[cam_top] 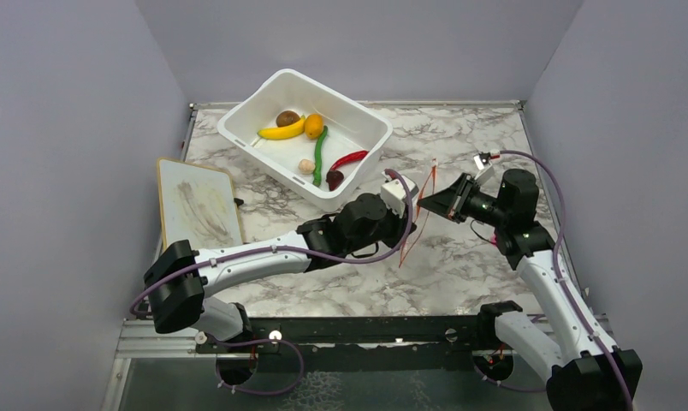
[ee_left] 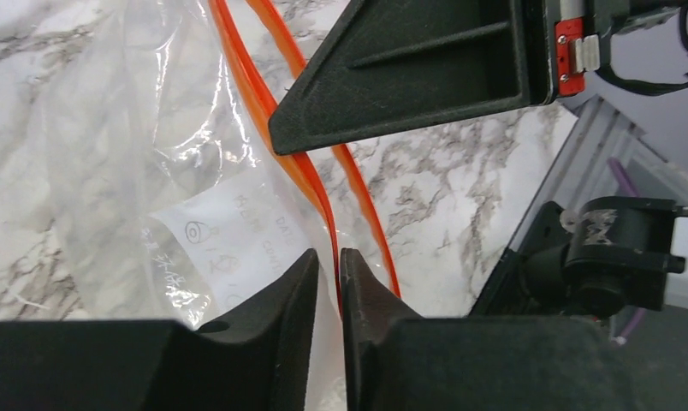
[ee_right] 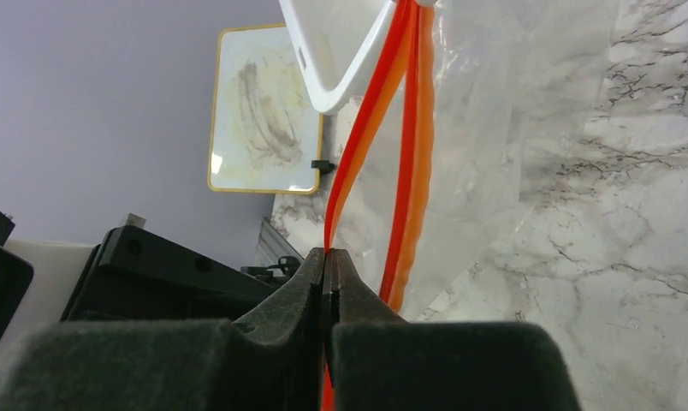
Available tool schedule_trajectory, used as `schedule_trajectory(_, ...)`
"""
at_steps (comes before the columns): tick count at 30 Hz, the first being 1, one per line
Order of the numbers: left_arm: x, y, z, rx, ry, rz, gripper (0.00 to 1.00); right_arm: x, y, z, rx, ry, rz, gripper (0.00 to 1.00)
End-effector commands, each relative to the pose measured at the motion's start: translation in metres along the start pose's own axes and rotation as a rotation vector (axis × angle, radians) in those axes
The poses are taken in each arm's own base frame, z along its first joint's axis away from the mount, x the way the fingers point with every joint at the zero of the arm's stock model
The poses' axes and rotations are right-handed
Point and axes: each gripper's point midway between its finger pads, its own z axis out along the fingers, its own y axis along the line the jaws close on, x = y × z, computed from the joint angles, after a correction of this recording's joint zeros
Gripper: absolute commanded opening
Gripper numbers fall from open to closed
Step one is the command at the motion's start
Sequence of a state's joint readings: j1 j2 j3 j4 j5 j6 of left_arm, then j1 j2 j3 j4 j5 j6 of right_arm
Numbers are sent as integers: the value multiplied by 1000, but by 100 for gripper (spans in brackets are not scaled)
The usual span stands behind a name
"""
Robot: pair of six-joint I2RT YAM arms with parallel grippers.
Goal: Place the food in the zip-top bag and seal the zipper
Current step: Open the zipper of the food storage bag.
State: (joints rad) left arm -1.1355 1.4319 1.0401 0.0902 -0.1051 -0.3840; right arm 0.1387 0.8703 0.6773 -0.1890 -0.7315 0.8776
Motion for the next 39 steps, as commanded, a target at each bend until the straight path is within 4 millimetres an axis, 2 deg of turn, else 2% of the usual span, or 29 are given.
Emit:
schedule_trajectory(1,-14,3,-2,-35,-40,9,11,3,3,0,-8,51,-74,1)
schedule_trajectory(3,-16,3,-5,-39,-47,5,0,5,2,1,-6,69,-82,1)
schedule_trajectory(5,-15,7,-7,-56,-50,4,0,4,-1,1,13,73,-90,4)
schedule_trajectory(8,-16,11,-10,-73,-58,4,0,-2,-3,-1,56,54,-121,20)
schedule_trajectory(11,-16,11,-11,-78,-60,0,0,-11,-1,-7,102,24,-144,29)
schedule_trajectory(15,-16,12,-11,-84,-62,-6,0,-17,-6,-15,186,-28,-93,31)
schedule_trajectory(20,-16,14,-10,-92,-65,-6,0,-15,-10,-19,236,-36,-20,33)
schedule_trajectory(23,-15,14,-11,-91,-63,-7,0,-23,-5,-24,275,-46,-14,35)
schedule_trajectory(27,-17,13,-12,-87,-72,-8,0,-27,-13,-28,332,-83,3,36)
schedule_trajectory(34,-18,15,-13,-95,-77,-4,0,-27,-16,-26,338,-80,-1,38)
schedule_trajectory(39,-26,10,-14,-79,-97,-16,0,-17,-30,-18,335,-42,19,37)
